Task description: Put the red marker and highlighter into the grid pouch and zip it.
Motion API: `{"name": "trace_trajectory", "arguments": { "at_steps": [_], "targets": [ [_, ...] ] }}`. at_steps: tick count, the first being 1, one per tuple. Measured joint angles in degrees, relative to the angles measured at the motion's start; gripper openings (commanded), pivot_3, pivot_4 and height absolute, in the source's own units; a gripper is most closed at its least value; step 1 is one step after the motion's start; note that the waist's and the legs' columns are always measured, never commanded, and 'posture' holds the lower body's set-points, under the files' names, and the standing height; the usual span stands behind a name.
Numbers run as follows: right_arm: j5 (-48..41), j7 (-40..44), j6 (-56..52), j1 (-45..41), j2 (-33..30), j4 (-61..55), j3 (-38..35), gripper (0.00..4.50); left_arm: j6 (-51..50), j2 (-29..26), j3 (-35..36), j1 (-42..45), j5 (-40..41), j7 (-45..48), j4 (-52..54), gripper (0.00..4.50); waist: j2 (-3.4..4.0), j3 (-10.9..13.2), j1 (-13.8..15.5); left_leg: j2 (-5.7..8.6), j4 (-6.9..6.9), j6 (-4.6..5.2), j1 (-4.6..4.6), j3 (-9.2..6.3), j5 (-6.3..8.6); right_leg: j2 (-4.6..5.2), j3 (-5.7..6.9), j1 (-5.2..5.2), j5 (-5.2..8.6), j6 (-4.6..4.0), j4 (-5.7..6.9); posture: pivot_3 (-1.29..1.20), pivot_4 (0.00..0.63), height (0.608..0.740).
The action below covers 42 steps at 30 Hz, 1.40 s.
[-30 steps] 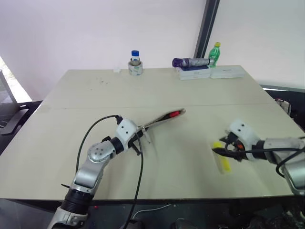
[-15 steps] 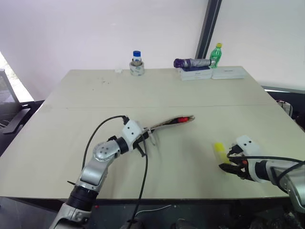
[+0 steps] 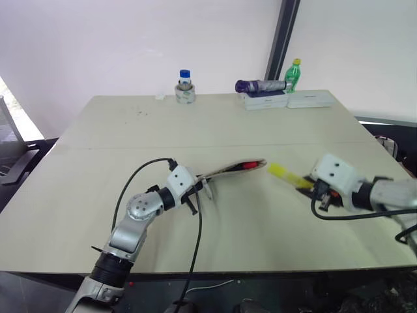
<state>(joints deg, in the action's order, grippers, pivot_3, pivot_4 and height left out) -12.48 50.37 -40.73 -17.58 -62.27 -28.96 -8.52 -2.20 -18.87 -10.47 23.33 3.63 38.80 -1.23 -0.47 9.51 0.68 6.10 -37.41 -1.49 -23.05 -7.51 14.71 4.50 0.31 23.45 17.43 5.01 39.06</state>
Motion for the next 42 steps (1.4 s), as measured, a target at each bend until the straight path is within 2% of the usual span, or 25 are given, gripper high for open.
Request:
{"name": "trace_trajectory", "arguments": {
  "at_steps": [3, 13, 23, 32, 37, 42],
  "targets": [
    [0.6, 0.9, 1.9, -5.1, -0.2, 0.7, 4.0, 0.85, 0.5, 0.2, -0.1, 0.1, -0.6, 0.0, -0.2, 0.0, -0.03, 0.0, 0.1, 0.01, -0.01, 0.0, -0.01, -0.01, 0.0, 0.02, 0.0, 0.0, 0.0, 0.0, -0.02, 0.0, 0.15, 0.74],
    [6.5, 2.2, 5.5, -11.0, 0.7, 5.8, 15.1, 0.85, 1.2, 0.4, -0.5, 0.2, -1.6, 0.0, -0.2, 0.0, -0.04, 0.0, 0.1, 0.01, 0.0, 0.0, -0.04, -0.01, 0.0, 0.04, 0.0, 0.03, 0.0, 0.0, -0.06, 0.0, 0.15, 0.74],
    [12.2, 2.4, 9.0, -11.2, 1.3, 9.3, 19.4, 0.85, 1.1, 0.7, -0.5, 0.2, -1.7, -0.1, -0.1, 0.0, -0.04, 0.0, 0.1, 0.01, 0.01, 0.0, -0.04, -0.01, 0.0, 0.04, 0.0, 0.05, 0.0, 0.0, -0.06, 0.0, 0.15, 0.74],
    [19.6, 5.3, 15.3, -16.0, 1.6, 9.7, 24.9, 0.85, 2.2, -0.8, -2.4, 0.5, -3.2, 1.4, 0.3, 0.0, -0.04, 0.0, 0.0, 0.01, 0.02, 0.0, -0.05, -0.01, 0.0, 0.03, 0.0, 0.07, 0.0, 0.0, -0.06, 0.0, 0.15, 0.74],
    [25.1, 7.6, 18.8, -21.1, 5.5, 10.1, 30.0, 0.85, 3.1, -1.3, -3.7, 1.7, -4.3, 2.3, 0.3, 0.0, -0.04, 0.0, 0.0, 0.01, 0.04, 0.0, -0.05, -0.01, 0.0, 0.03, -0.01, 0.09, 0.0, 0.0, -0.06, 0.0, 0.15, 0.74],
    [28.3, 9.4, 20.1, -23.6, 8.7, 10.4, 31.6, 0.85, 3.2, -1.7, -3.8, 1.8, -4.3, 2.5, 0.4, 0.0, -0.04, 0.0, 0.0, 0.02, 0.02, 0.0, -0.08, -0.02, 0.0, 0.03, -0.01, 0.11, 0.0, 0.0, -0.06, 0.0, 0.15, 0.74]
  ]
}}
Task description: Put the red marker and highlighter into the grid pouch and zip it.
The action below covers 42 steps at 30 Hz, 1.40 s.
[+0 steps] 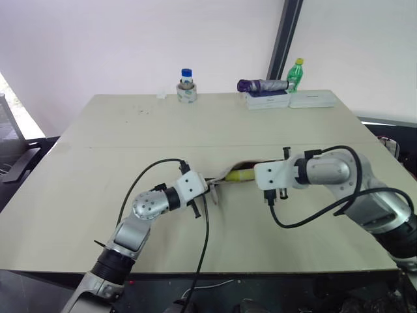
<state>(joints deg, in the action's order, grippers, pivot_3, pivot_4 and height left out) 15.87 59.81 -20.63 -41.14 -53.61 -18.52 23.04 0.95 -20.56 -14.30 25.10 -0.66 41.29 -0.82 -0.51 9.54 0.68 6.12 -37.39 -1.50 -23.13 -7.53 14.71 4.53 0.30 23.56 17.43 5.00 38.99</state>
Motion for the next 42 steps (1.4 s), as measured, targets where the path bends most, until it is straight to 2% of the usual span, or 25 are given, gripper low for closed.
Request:
{"name": "trace_trajectory", "arguments": {
  "at_steps": [6, 12, 19, 28, 36, 42],
  "targets": [
    [2.5, 1.0, 1.5, -1.1, 2.2, 0.9, 0.4, 0.85, -0.4, -0.1, 0.0, 0.0, 0.1, 0.2, 0.5, 0.0, 0.0, 0.0, 0.0, 0.0, 0.0, 0.0, 0.0, -0.01, 0.0, 0.0, 0.0, 0.0, 0.0, 0.0, 0.0, 0.0, 0.15, 0.74],
    [3.3, 1.3, 3.5, -1.1, 2.9, 3.0, 0.1, 3.87, -1.8, 0.4, 0.3, -0.5, 1.4, 0.5, 1.8, 0.0, 0.0, 0.0, 0.0, 0.0, 0.0, 0.0, -0.01, -0.01, 0.0, 0.0, 0.0, 0.01, 0.0, 0.0, 0.0, 0.0, 0.15, 0.74],
    [1.8, 1.7, 4.3, -0.8, 1.4, 3.6, -5.1, 3.87, -3.6, 0.9, 1.4, -0.7, 3.9, 0.3, 2.2, 0.0, 0.0, 0.0, 0.0, 0.0, 0.01, 0.0, 0.0, -0.01, 0.0, 0.0, 0.0, 0.01, 0.0, 0.0, 0.0, 0.0, 0.15, 0.74],
    [-8.8, 3.0, -8.8, 1.3, 1.5, 1.2, -16.6, 3.87, -6.7, 4.0, 4.3, -0.7, 7.5, -2.5, 2.2, 0.0, 0.0, 0.0, 0.0, 0.0, -0.01, 0.0, -0.01, -0.01, 0.0, 0.0, 0.0, 0.0, 0.0, 0.0, 0.01, 0.0, 0.15, 0.74],
    [-17.8, 4.1, -20.5, 21.0, -2.2, 0.0, -27.5, 3.87, -4.7, 0.5, 4.3, -1.1, 5.0, -2.6, 1.5, 0.0, -0.01, 0.0, 0.2, 0.02, -0.05, 0.03, -0.03, -0.02, 0.01, 0.03, 0.0, -0.04, 0.0, 0.0, -0.01, 0.0, 0.15, 0.74],
    [-23.3, 7.2, -20.4, 35.8, -5.1, -1.4, -32.7, 3.87, -1.3, -2.7, 4.0, -1.0, 4.0, 0.1, 0.1, 0.0, 0.0, 0.0, -0.1, -0.02, 0.0, 0.03, 0.06, 0.01, 0.02, 0.0, 0.0, -0.08, 0.0, 0.0, -0.01, 0.0, 0.15, 0.74]
  ]
}}
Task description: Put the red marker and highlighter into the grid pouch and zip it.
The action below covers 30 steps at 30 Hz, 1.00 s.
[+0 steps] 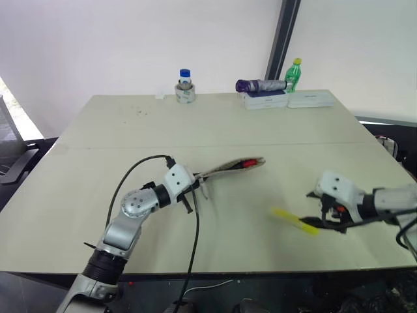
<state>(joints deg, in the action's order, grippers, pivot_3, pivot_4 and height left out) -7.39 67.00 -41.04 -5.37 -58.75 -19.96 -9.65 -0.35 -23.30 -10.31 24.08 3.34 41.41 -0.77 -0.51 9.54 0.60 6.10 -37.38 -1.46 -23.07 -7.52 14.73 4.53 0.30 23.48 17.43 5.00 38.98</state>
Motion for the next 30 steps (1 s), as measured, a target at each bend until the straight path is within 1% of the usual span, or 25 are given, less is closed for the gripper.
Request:
{"name": "trace_trajectory", "arguments": {
  "at_steps": [3, 7, 9, 12, 15, 16, 17, 21, 27, 30],
  "targets": [
    [-1.4, -0.4, 0.1, 2.2, 0.0, 0.1, 0.0, 3.87, 1.6, -0.5, 0.0, 0.0, -0.6, 0.5, -1.1, 0.0, 0.0, 0.0, 0.1, 0.01, -0.02, 0.01, 0.03, 0.0, 0.0, 0.01, 0.0, -0.05, 0.0, 0.01, 0.0, 0.0, 0.15, 0.74],
    [-2.8, -2.9, -1.1, 1.6, 1.0, 2.0, 0.6, 3.87, 2.4, -0.4, 0.0, 0.0, -1.0, 0.7, -1.5, 0.0, -0.02, 0.0, 0.2, 0.01, -0.02, 0.01, 0.04, -0.01, 0.0, 0.01, 0.0, -0.07, 0.0, 0.01, 0.0, 0.0, 0.15, 0.74],
    [-3.0, -4.1, -2.4, 1.3, 1.6, 3.5, 2.1, 3.87, 2.5, -0.4, 0.0, 0.0, -1.2, 0.7, -1.6, 0.0, -0.02, 0.0, 0.2, 0.01, -0.02, 0.01, 0.03, -0.01, 0.0, 0.02, 0.0, -0.06, 0.0, 0.01, 0.0, 0.0, 0.15, 0.74],
    [-3.1, -5.1, -3.1, 0.8, 1.5, 4.9, 3.2, 3.07, 2.6, -0.4, 0.0, 0.0, -1.5, 0.7, -1.6, 0.0, -0.02, 0.0, 0.2, 0.02, -0.02, 0.01, 0.04, -0.01, 0.0, 0.02, 0.0, -0.07, 0.0, 0.01, 0.0, 0.0, 0.15, 0.74],
    [-3.5, -5.8, -3.4, 0.5, 1.3, 5.6, 3.3, 1.46, 2.6, -0.5, 0.0, 0.0, -1.5, 0.7, -1.6, 0.0, -0.02, 0.0, 0.2, 0.01, -0.02, 0.0, 0.04, -0.01, 0.0, 0.02, 0.0, -0.07, 0.0, 0.01, 0.0, 0.0, 0.15, 0.74],
    [-3.5, -6.0, -3.2, 0.4, 1.3, 5.6, 3.5, 1.03, 2.6, -0.5, 0.0, 0.0, -1.6, 0.7, -1.6, 0.0, -0.02, 0.0, 0.2, 0.01, -0.02, 0.01, 0.04, -0.01, 0.0, 0.01, 0.0, -0.07, 0.0, 0.01, 0.0, 0.0, 0.15, 0.74],
    [-3.4, -6.1, -2.6, 0.3, 1.1, 5.6, 3.7, 0.82, 2.6, -0.5, 0.0, 0.0, -1.6, 0.7, -1.6, 0.0, -0.02, 0.0, 0.2, 0.01, -0.02, 0.01, 0.04, -0.01, 0.0, 0.01, 0.0, -0.07, 0.0, 0.01, 0.0, 0.0, 0.15, 0.74],
    [-2.2, -6.7, 1.9, 0.0, -1.1, 4.4, 4.5, 0.83, 3.5, -0.7, 0.0, 0.0, -1.6, 0.7, -2.0, 0.0, 0.0, 0.0, 0.2, 0.02, -0.01, 0.0, 0.03, -0.01, 0.0, 0.02, 0.0, -0.05, 0.0, 0.01, 0.0, 0.0, 0.15, 0.74],
    [-1.8, -6.3, 5.3, -11.3, -7.7, -2.1, 4.0, 0.83, 5.0, -1.1, -0.1, 0.5, -2.7, 0.7, -3.3, 0.0, 0.0, 0.0, 0.1, 0.0, 0.03, 0.0, 0.05, -0.01, 0.0, 0.0, 0.01, -0.04, 0.0, 0.01, -0.01, 0.0, 0.15, 0.74],
    [-0.6, -6.4, 6.8, -15.9, -8.6, -3.4, 5.8, 0.83, 5.9, -1.3, -0.1, 0.8, -3.4, 0.6, -3.9, 0.0, -0.03, 0.0, 0.3, 0.02, 0.0, 0.03, -0.01, -0.02, 0.02, 0.02, 0.02, -0.05, 0.0, 0.01, -0.08, 0.0, 0.15, 0.74]
  ]
}}
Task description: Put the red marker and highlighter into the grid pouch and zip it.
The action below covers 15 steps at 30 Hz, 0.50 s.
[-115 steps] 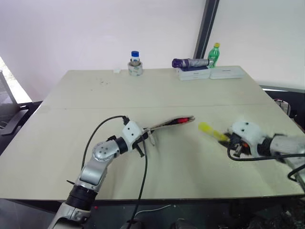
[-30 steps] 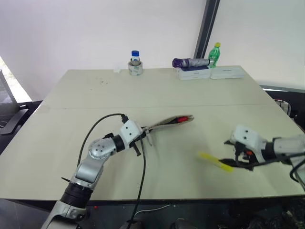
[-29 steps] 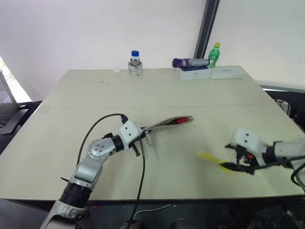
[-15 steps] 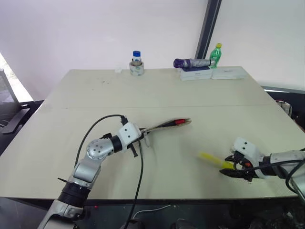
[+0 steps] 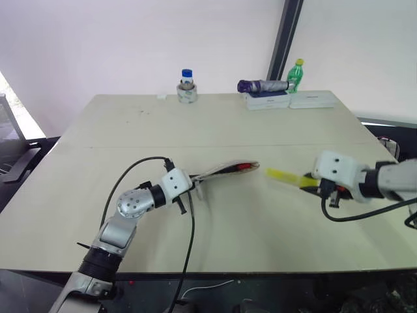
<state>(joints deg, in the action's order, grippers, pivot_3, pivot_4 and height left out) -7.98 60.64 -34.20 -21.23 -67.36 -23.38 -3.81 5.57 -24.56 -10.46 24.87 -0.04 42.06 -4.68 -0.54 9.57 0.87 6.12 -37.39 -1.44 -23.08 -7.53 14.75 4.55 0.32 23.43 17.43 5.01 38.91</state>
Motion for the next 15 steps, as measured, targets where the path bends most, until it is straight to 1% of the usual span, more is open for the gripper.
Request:
{"name": "trace_trajectory", "arguments": {
  "at_steps": [5, 9, 15],
  "targets": [
    [3.0, -0.3, 1.8, -3.1, 0.1, 0.8, 5.3, 0.83, 0.1, 0.4, -0.1, 0.2, -0.7, 0.0, -0.2, 0.0, 0.0, 0.0, -0.1, 0.0, 0.0, 0.01, -0.02, 0.0, 0.01, 0.01, 0.0, 0.03, 0.0, 0.0, 0.0, 0.0, 0.15, 0.74],
    [4.7, -0.5, 2.4, -6.6, 1.8, 1.8, 8.7, 0.83, 0.1, 1.2, -0.7, 0.4, -0.8, -0.1, -0.2, 0.0, 0.0, 0.0, -0.1, -0.01, 0.01, 0.01, -0.02, 0.0, 0.0, 0.0, 0.0, 0.03, 0.0, 0.0, 0.0, 0.0, 0.15, 0.74],
    [7.0, -0.7, 3.1, -7.4, 3.4, 5.0, 11.7, 0.83, 0.1, 1.2, -1.7, 0.4, -1.3, -0.1, 0.4, 0.0, 0.0, 0.0, -0.1, 0.0, -0.01, 0.01, -0.02, 0.01, 0.0, 0.01, 0.0, 0.03, 0.0, 0.0, 0.0, 0.0, 0.15, 0.74]
  ]
}}
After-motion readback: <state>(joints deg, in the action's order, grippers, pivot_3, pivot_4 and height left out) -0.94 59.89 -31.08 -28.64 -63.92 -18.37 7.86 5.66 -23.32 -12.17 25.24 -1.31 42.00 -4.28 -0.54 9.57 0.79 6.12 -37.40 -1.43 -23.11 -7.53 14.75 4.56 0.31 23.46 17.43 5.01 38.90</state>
